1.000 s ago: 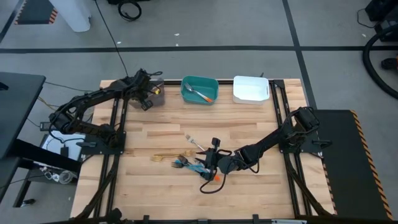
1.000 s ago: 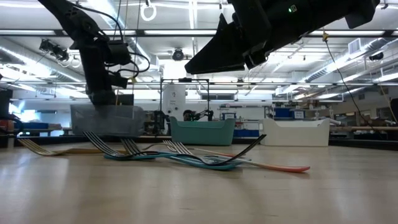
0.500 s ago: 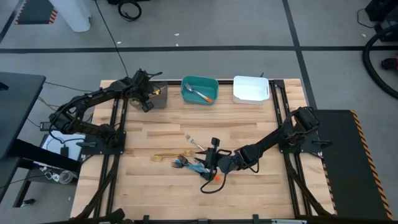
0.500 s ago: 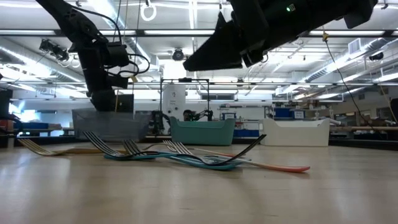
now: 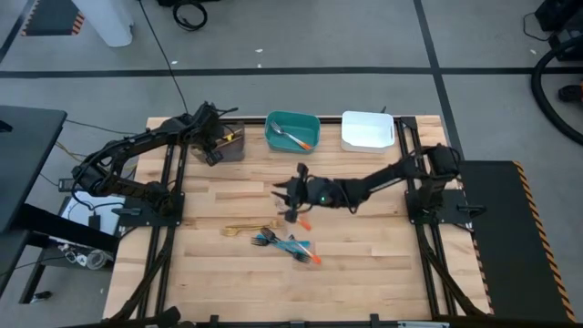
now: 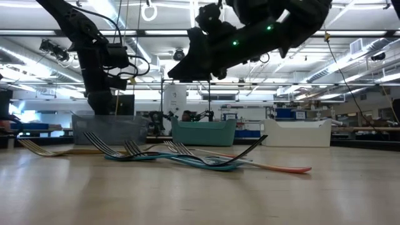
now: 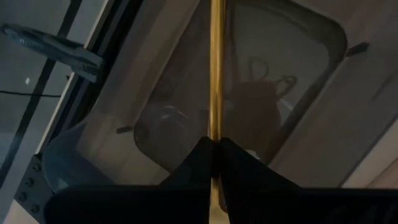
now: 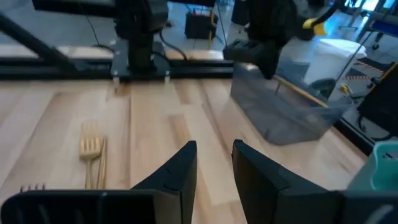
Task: Sort silverware by color (type)
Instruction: Put the gold fork into the black bin
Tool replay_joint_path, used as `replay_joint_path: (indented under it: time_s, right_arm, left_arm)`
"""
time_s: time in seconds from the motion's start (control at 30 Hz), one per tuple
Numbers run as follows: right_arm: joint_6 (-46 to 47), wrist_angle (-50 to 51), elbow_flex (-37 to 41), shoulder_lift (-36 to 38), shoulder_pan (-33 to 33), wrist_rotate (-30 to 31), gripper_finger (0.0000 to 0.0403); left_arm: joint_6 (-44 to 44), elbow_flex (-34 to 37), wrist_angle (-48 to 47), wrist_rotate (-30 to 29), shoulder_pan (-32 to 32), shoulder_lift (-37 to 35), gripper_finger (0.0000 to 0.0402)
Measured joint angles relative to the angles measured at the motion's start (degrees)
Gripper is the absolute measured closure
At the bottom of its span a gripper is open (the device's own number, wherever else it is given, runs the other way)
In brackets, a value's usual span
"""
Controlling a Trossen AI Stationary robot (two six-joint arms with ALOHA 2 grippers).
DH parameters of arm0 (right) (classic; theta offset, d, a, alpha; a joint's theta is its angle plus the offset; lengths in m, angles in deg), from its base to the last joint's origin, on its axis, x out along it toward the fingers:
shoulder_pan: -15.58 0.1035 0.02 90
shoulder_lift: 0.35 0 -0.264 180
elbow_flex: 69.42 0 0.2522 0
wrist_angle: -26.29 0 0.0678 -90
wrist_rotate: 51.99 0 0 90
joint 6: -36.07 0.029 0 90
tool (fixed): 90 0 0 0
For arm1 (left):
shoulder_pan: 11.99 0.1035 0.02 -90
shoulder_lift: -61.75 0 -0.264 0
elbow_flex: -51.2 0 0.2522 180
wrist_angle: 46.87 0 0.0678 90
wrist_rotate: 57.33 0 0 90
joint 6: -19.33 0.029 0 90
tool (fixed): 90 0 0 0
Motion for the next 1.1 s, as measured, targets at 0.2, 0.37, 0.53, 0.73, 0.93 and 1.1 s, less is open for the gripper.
replay_joint_path:
  time_s: [0.2, 0.37, 0.53, 0.73, 0.93, 1.1]
  right_arm:
    - [-1.2, -1.9, 0.0, 0.0, -2.0, -2.2, 0.0294]
    - [-1.3, -2.0, 0.0, 0.0, -2.2, -2.2, 0.0294]
    - [-1.7, -2.0, 0.0, 0.0, -2.1, -2.2, 0.0294]
    - [-2.2, -1.9, 0.0, 0.0, -2.0, -2.2, 0.0294]
    - [-2.2, -1.8, 0.0, -0.1, -1.9, -2.3, 0.0294]
    - [-2.1, -1.8, 0.0, -0.1, -1.2, -2.3, 0.0294]
  left_arm:
    - [-2.4, 0.0, 0.3, -0.1, 0.0, 0.0, 0.0377]
    - [-3.0, 0.0, 4.5, -0.3, 0.0, -0.2, 0.0377]
    - [-3.6, 0.0, 6.8, -0.3, 0.0, -0.2, 0.0377]
    - [-4.5, 0.0, 7.5, -0.3, 0.0, -0.6, 0.0377]
    - [-3.4, 0.0, 11.6, 0.7, 0.0, -1.3, 0.0377]
    - [-2.5, 2.3, 15.7, 0.8, -0.2, -1.2, 0.0377]
